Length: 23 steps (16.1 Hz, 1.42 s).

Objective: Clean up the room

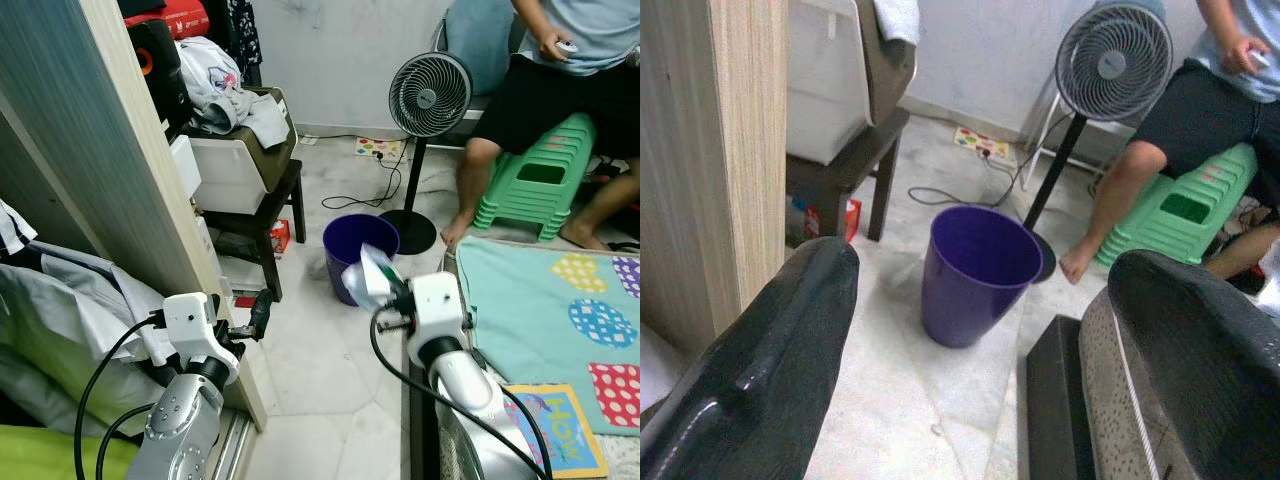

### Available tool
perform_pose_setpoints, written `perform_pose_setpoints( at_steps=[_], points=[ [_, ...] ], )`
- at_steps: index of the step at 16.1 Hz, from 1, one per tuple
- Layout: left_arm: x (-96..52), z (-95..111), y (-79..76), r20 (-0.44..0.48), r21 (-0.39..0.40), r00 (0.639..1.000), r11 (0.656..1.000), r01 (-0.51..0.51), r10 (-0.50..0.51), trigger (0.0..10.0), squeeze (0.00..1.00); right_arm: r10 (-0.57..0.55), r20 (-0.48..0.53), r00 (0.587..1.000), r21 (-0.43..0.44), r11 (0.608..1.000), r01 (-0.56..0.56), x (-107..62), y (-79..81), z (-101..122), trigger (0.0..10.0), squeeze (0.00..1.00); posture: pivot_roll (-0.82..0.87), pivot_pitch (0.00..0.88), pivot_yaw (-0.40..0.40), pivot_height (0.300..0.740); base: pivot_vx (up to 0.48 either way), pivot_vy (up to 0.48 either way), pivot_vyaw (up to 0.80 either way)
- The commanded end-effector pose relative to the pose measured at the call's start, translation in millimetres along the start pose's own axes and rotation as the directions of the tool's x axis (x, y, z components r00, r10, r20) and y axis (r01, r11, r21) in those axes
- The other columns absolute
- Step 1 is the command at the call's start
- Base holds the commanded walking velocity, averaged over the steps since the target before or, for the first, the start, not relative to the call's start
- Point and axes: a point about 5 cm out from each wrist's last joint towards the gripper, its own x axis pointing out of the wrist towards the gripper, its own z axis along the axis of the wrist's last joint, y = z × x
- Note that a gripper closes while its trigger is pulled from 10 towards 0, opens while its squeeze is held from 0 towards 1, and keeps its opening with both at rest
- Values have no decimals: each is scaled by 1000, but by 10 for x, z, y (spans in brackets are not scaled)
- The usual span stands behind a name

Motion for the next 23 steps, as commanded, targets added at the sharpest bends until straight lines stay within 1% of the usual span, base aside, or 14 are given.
perform_pose_setpoints(
  at_steps=[1,2,5,7,8,10,13,19,23],
  points=[
    [-11,17,15,-4,4,1000,1000,-11,11,10000,0,15,9,1000,-16,1000,-15,6,40,30,10000,0,-30,0,48,740,0,0,0],
    [-22,21,22,-1,-2,1000,1000,-9,9,10000,0,7,32,999,-58,998,-5,8,20,52,10000,0,-33,0,49,740,0,0,0],
    [-108,35,79,-5,-7,1000,1000,2,-2,10000,0,-67,31,997,-78,995,69,-33,-146,35,10000,0,-33,0,42,740,0,0,0],
    [-210,33,218,-16,10,1000,1000,-27,27,10000,0,-105,25,994,-96,990,107,-133,-299,21,10000,0,-33,0,36,740,0,0,0],
    [-220,43,233,-10,8,1000,1000,-27,27,10000,0,-107,25,994,-103,989,109,-169,-329,13,10000,0,-35,0,31,740,0,0,0],
    [-199,47,197,1,-3,1000,1000,-24,24,10000,0,-104,22,994,-122,987,106,-213,-354,-6,10000,0,-43,0,25,740,0,0,0],
    [-155,27,126,3,-22,1000,1000,-5,5,10000,0,-101,14,995,-123,987,102,-200,-375,1,10000,0,-57,0,16,740,0,0,-152],
    [-137,8,115,3,-35,1000,999,-7,7,10000,0,-89,7,996,-125,988,89,-206,-388,6,10000,0,-62,0,9,740,0,0,-728],
    [-127,-1,111,2,-34,1000,999,-5,5,10000,0,-78,8,997,-121,990,79,-204,-375,4,10000,0,-61,0,12,740,0,0,0]
  ],
)
